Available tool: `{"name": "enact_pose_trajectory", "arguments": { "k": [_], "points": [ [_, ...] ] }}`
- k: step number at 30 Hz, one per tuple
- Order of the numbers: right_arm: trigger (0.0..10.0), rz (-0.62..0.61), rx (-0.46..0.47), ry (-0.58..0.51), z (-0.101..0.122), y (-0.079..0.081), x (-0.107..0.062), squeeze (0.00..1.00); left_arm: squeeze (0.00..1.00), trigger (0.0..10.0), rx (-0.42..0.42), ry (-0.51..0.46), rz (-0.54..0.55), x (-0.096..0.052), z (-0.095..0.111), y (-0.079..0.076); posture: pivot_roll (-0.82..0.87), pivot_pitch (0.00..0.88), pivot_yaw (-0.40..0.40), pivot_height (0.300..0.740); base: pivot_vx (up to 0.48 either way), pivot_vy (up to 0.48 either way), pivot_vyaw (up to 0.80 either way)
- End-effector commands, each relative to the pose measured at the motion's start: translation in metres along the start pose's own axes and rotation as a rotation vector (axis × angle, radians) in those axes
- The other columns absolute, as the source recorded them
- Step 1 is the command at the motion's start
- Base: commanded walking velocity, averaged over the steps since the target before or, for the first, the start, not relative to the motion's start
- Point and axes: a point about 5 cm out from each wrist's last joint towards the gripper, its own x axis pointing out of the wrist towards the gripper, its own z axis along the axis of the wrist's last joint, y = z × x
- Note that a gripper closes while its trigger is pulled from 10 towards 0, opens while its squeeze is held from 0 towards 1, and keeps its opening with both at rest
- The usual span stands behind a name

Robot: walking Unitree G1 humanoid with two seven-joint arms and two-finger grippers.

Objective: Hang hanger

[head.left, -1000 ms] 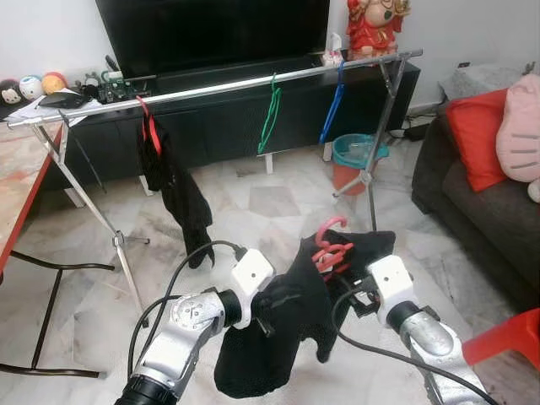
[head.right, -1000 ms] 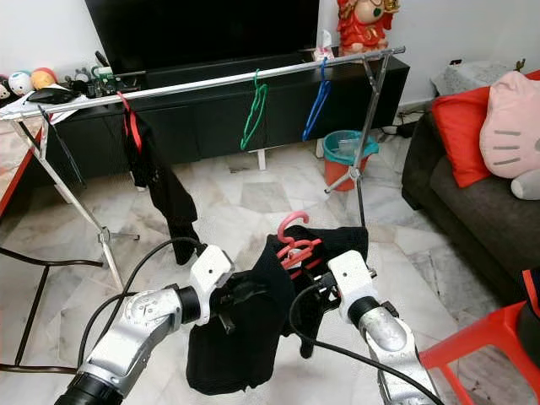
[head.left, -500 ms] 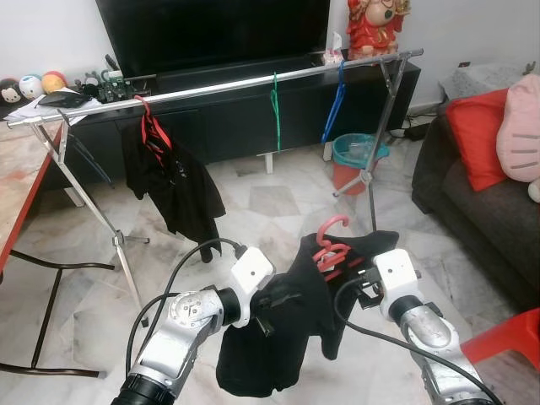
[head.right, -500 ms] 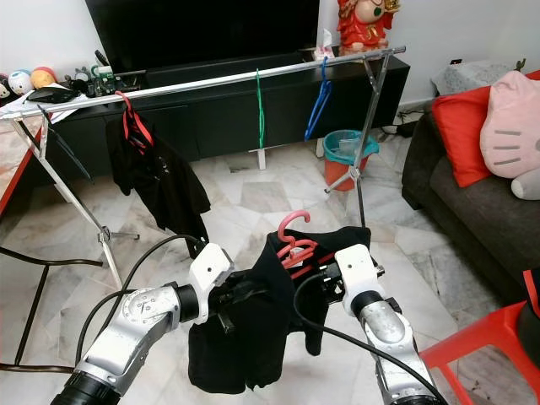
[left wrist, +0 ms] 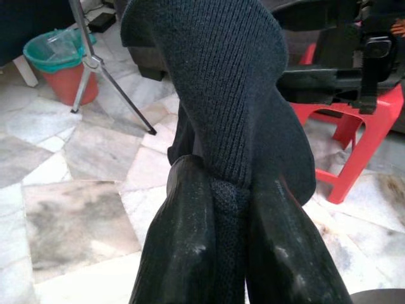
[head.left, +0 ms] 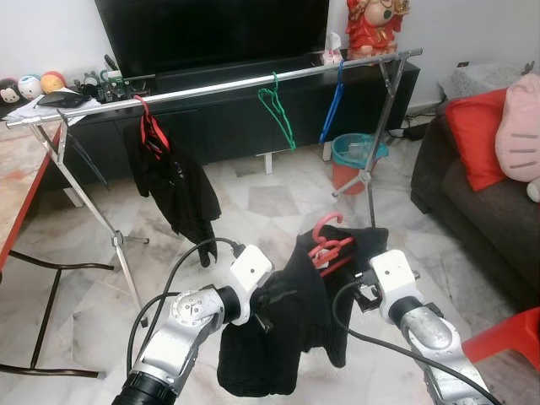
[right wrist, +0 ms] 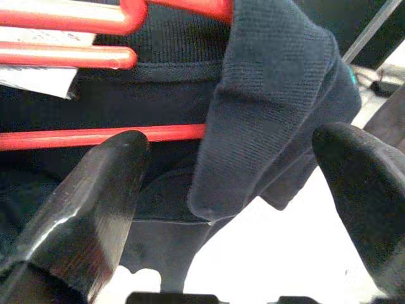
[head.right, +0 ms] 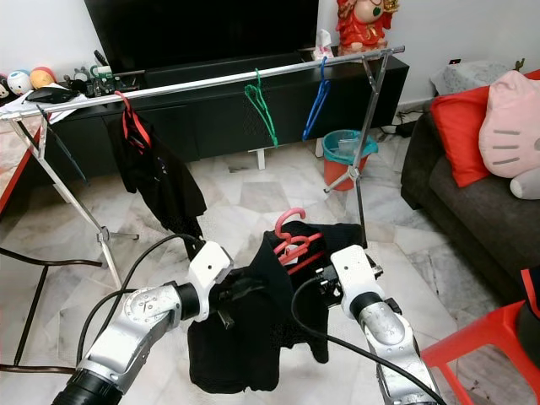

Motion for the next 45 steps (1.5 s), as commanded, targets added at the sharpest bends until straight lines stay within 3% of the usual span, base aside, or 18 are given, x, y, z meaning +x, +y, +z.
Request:
{"name": "enact_pose_trajectory", "arguments": {
  "k": [1, 5, 15, 40, 41, 42, 43, 44, 45],
  "points": [
    [10.0, -0.003, -0.015, -0.006, 0.004, 0.000, -0.002, 0.00, 0.00, 10.0, 0.037, -0.047, 0.013, 0.000, 0.011, 0.005, 0.00, 0.000, 0.038, 0.740, 0.000, 0.000, 0.00],
    [10.0, -0.017, -0.004, -0.015, 0.008, 0.001, -0.005, 0.00, 0.00, 10.0, 0.031, -0.051, 0.022, 0.001, 0.011, 0.006, 0.00, 0.000, 0.035, 0.740, 0.000, 0.000, 0.00],
    [10.0, -0.057, -0.005, 0.083, -0.010, 0.002, -0.008, 0.00, 0.00, 10.0, 0.016, -0.053, 0.021, 0.002, 0.011, 0.005, 0.00, 0.000, 0.032, 0.740, 0.000, 0.000, 0.00],
    [10.0, -0.035, -0.073, 0.095, -0.011, -0.009, 0.018, 0.00, 0.00, 10.0, -0.012, -0.082, 0.001, 0.003, 0.018, 0.006, 0.02, 0.000, 0.032, 0.740, 0.000, 0.000, 0.00],
    [4.6, -0.031, -0.075, 0.085, -0.010, -0.009, 0.020, 0.00, 0.00, 10.0, -0.013, -0.084, -0.003, 0.003, 0.019, 0.005, 0.02, 0.000, 0.032, 0.740, 0.000, 0.000, 0.00],
    [3.3, -0.029, -0.075, 0.079, -0.009, -0.008, 0.020, 0.00, 0.00, 10.0, -0.015, -0.085, -0.007, 0.003, 0.019, 0.004, 0.02, 0.000, 0.032, 0.740, 0.000, 0.000, 0.00],
    [3.3, -0.029, -0.075, 0.078, -0.009, -0.008, 0.021, 0.00, 0.00, 10.0, -0.015, -0.085, -0.007, 0.003, 0.019, 0.004, 0.02, 0.000, 0.032, 0.740, 0.000, 0.000, 0.00],
    [0.0, -0.029, -0.076, 0.075, -0.009, -0.008, 0.021, 0.00, 0.00, 10.0, -0.016, -0.085, -0.010, 0.003, 0.019, 0.004, 0.02, 0.000, 0.031, 0.740, 0.000, 0.000, 0.00],
    [0.0, -0.029, -0.075, 0.071, -0.008, -0.009, 0.022, 0.00, 0.00, 10.0, -0.016, -0.086, -0.013, 0.003, 0.019, 0.004, 0.02, 0.000, 0.032, 0.740, 0.000, 0.000, 0.00]
  ]
}}
